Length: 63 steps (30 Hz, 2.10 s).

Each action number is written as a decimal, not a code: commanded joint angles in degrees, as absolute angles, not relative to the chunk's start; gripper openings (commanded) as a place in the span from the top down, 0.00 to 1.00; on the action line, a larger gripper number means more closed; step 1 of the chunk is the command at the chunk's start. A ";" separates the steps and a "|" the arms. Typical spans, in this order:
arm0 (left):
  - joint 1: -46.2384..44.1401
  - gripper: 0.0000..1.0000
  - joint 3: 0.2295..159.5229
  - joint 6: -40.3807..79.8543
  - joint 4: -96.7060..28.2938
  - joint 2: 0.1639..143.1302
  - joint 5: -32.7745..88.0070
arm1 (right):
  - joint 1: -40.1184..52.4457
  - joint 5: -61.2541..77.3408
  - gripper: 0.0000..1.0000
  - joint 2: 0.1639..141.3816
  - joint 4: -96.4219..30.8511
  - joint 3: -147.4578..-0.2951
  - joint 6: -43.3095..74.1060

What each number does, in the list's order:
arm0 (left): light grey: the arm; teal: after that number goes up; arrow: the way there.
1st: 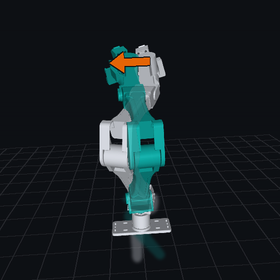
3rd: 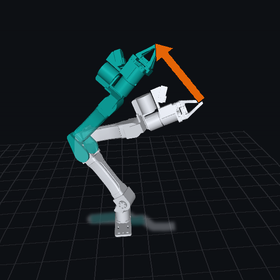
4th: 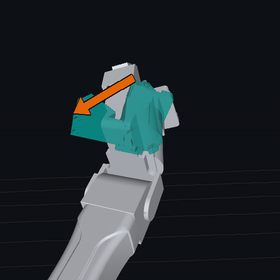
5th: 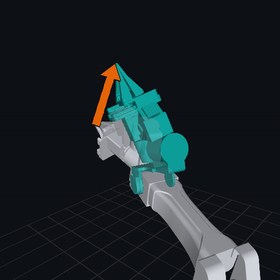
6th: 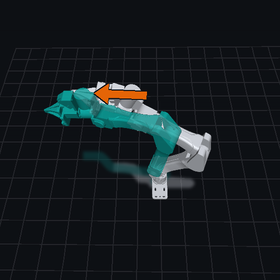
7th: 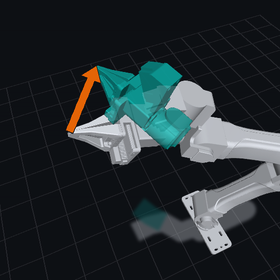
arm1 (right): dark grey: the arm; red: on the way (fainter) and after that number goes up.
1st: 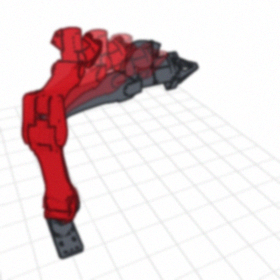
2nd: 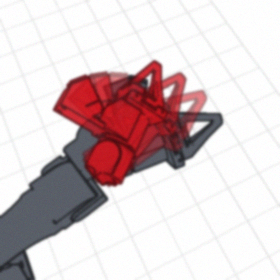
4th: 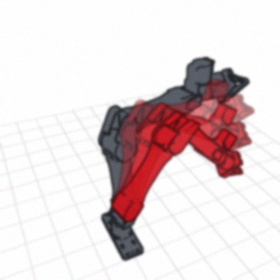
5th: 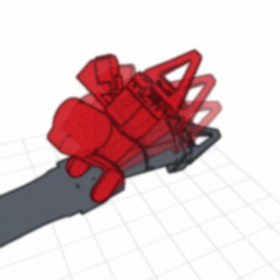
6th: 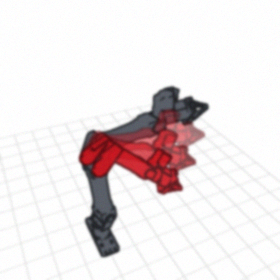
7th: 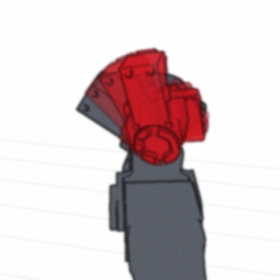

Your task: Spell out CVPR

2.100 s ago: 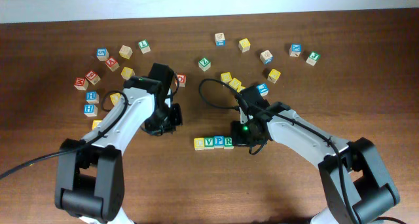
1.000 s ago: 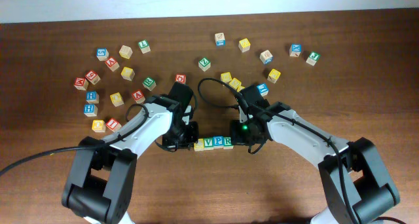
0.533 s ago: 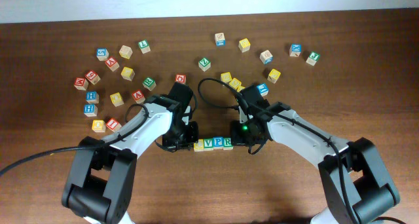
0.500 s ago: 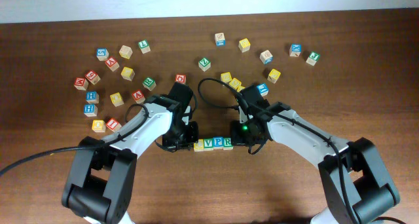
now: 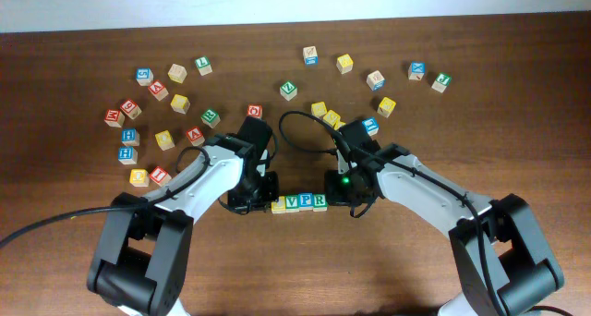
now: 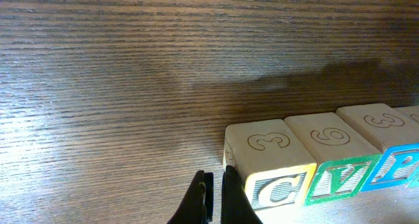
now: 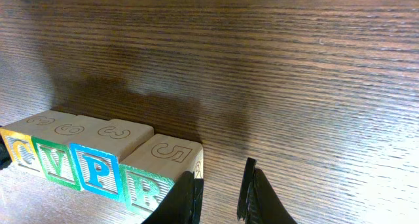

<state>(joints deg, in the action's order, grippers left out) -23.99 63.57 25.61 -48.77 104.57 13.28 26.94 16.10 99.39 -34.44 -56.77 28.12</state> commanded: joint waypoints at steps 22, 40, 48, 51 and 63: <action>-13.17 1.00 63.26 26.06 -57.52 75.33 8.82 | 22.11 9.78 0.73 77.60 -53.15 -59.27 27.77; -13.17 0.01 63.24 26.09 -60.99 60.47 7.44 | 32.67 -0.69 0.02 46.59 -72.07 -58.06 36.93; -13.17 0.01 63.24 26.09 -61.01 60.47 7.46 | 32.67 -0.69 0.02 48.97 -72.05 -58.06 36.95; -13.17 0.01 63.24 26.09 -60.99 60.47 7.44 | 32.67 -0.69 0.02 50.68 -72.05 -58.06 36.93; -13.17 0.01 63.24 26.09 -61.01 60.47 7.46 | 22.44 -2.13 0.02 46.28 -71.00 -58.06 31.86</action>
<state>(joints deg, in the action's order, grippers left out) -13.37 63.37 26.20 -60.99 60.75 8.05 26.48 -0.86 48.95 -71.81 -58.22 35.38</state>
